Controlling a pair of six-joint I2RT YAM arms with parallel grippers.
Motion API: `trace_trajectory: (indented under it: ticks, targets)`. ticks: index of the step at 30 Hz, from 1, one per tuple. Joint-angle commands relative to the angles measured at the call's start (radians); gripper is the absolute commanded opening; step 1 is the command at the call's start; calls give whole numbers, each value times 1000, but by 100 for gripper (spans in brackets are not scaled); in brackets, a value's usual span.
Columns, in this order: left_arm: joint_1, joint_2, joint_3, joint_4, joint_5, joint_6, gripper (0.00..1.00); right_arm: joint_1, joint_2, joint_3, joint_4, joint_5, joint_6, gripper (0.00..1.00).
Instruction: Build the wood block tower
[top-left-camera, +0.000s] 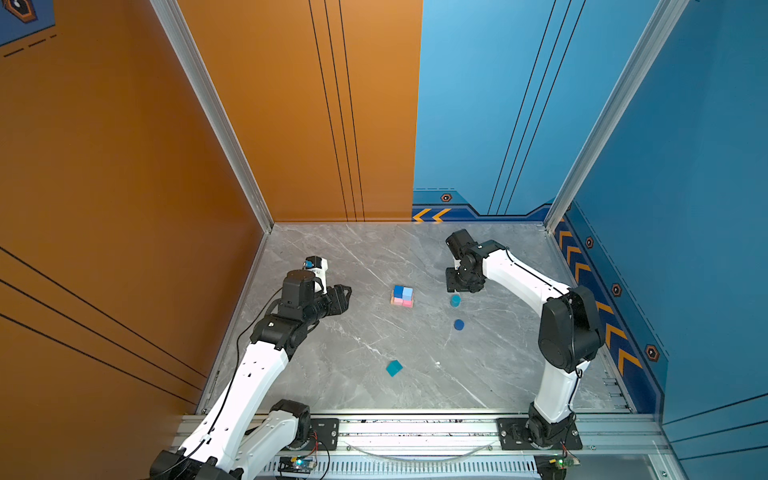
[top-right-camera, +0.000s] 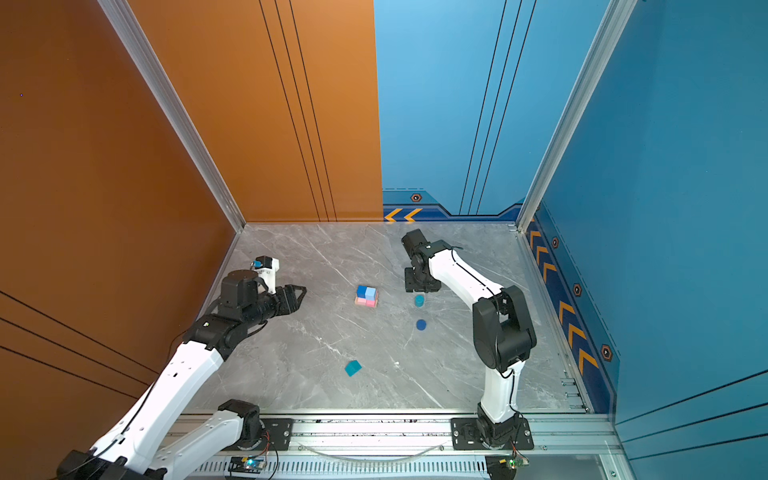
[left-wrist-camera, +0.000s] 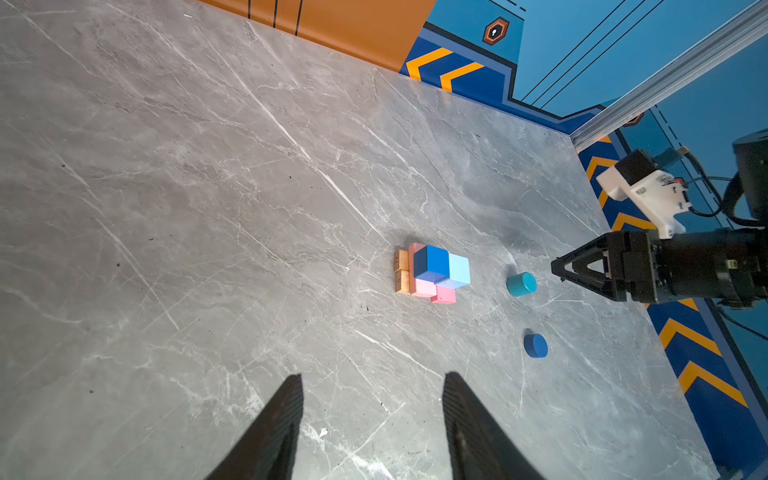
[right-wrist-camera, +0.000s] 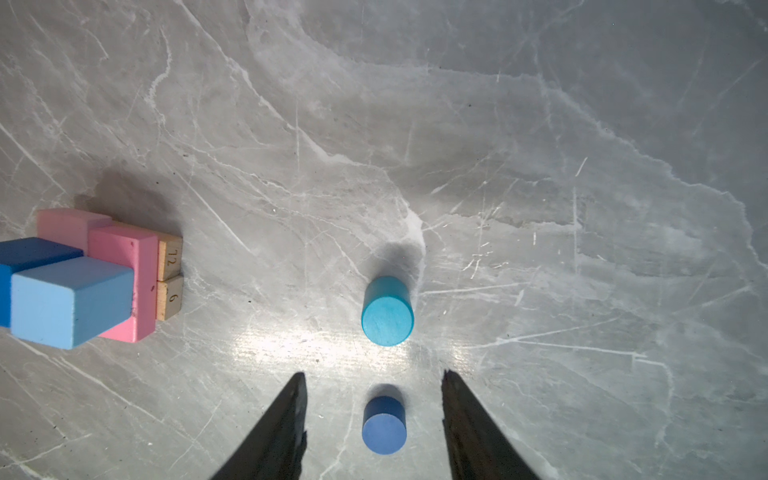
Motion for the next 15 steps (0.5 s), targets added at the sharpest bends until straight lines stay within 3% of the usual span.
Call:
trace_trajectory:
  ticks: [1,15]
  targets:
    - [-9,-32,22,-71,-5,-4,57,3,6,2,-7,36,-20,55]
    - [-32,-69,-4,-117,-92,23,62,-3,114,28,0,50,-9,54]
